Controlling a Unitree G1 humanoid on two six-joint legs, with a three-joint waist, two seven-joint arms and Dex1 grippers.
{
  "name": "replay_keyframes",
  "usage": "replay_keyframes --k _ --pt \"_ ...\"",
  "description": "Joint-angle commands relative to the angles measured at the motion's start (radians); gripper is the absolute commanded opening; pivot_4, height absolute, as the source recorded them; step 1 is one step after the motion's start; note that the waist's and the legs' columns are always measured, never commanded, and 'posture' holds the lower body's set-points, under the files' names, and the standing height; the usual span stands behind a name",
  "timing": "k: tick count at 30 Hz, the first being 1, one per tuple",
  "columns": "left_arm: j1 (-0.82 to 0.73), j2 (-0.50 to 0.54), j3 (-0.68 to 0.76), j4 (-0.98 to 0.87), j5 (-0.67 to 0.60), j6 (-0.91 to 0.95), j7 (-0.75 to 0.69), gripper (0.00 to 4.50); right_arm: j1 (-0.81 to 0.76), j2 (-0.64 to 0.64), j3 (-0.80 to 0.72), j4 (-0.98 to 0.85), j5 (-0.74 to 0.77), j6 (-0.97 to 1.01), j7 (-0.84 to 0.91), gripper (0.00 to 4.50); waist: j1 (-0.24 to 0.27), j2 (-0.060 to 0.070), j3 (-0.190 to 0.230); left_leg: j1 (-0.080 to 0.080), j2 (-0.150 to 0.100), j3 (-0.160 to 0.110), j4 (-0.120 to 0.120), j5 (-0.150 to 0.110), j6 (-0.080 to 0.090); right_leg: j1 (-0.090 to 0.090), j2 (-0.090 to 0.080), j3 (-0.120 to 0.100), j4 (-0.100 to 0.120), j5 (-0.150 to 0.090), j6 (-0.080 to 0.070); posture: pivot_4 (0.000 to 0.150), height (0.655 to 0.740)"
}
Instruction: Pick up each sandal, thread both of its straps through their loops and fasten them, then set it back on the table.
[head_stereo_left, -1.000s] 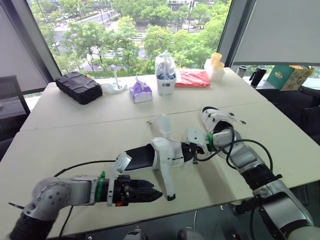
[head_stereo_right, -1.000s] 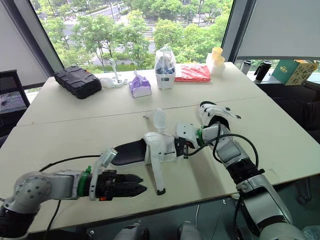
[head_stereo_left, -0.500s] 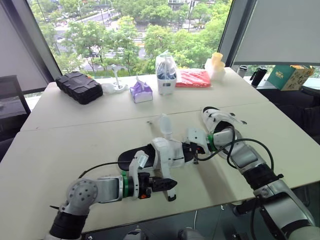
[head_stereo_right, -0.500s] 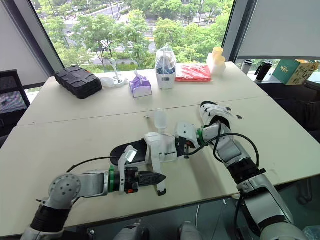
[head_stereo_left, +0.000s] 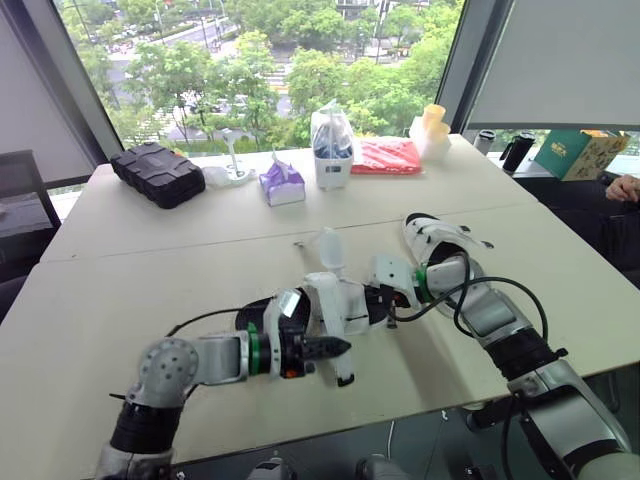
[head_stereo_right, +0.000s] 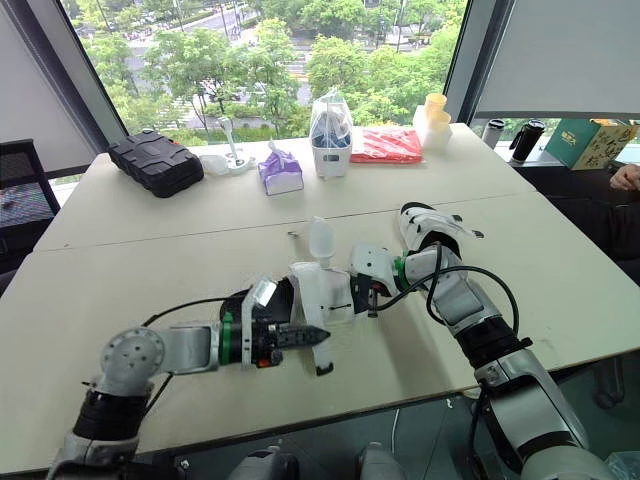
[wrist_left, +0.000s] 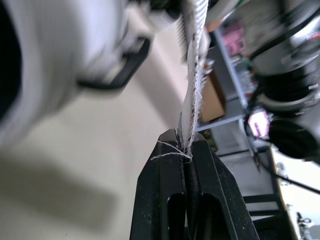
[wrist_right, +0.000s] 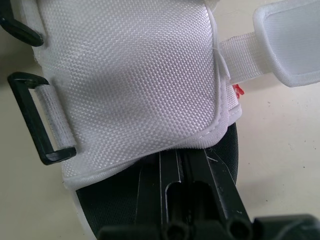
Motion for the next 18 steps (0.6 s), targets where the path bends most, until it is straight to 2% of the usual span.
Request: replay_keyframes --k 1,5,11,18 --pt "-0.074 0.030 0.065 0.043 -0.112 0.024 -0.066 0.01 0.001 -0.003 0.002 -0.009 -0.013 -0.006 -0.007 0.00 0.000 0.000 0.000 0.000 0.000 0.000 0.000 0.000 0.000 0.000 0.000 0.000 0.000 0.000 0.000 0.150 0.7400" --pt "-0.193 0.068 0.106 0.159 -0.103 0.009 -0.136 0.01 -0.011 0.003 0.005 0.015 -0.021 -0.024 -0.013 0.00 0.000 0.000 0.000 0.000 0.000 0.000 0.000 0.000 0.000 0.000 0.001 0.000 0.000 0.000 0.000 0.150 0.7400" --pt "-0.329 0.086 0.065 0.319 0.069 -0.044 -0.238 0.01 -0.015 0.007 0.005 0.026 -0.032 -0.040 -0.020 0.00 -0.003 0.000 0.000 0.000 0.000 0.000 0.000 0.000 0.000 0.000 0.001 0.000 0.000 0.000 0.001 0.150 0.7400" --pt "-0.371 0.092 0.007 0.408 0.237 -0.101 -0.406 0.01 -0.010 0.003 0.005 0.021 -0.038 -0.045 -0.024 0.00 -0.003 0.000 0.000 0.000 0.000 0.000 0.000 0.000 -0.001 0.000 0.001 0.000 0.000 0.002 0.003 0.150 0.7400"
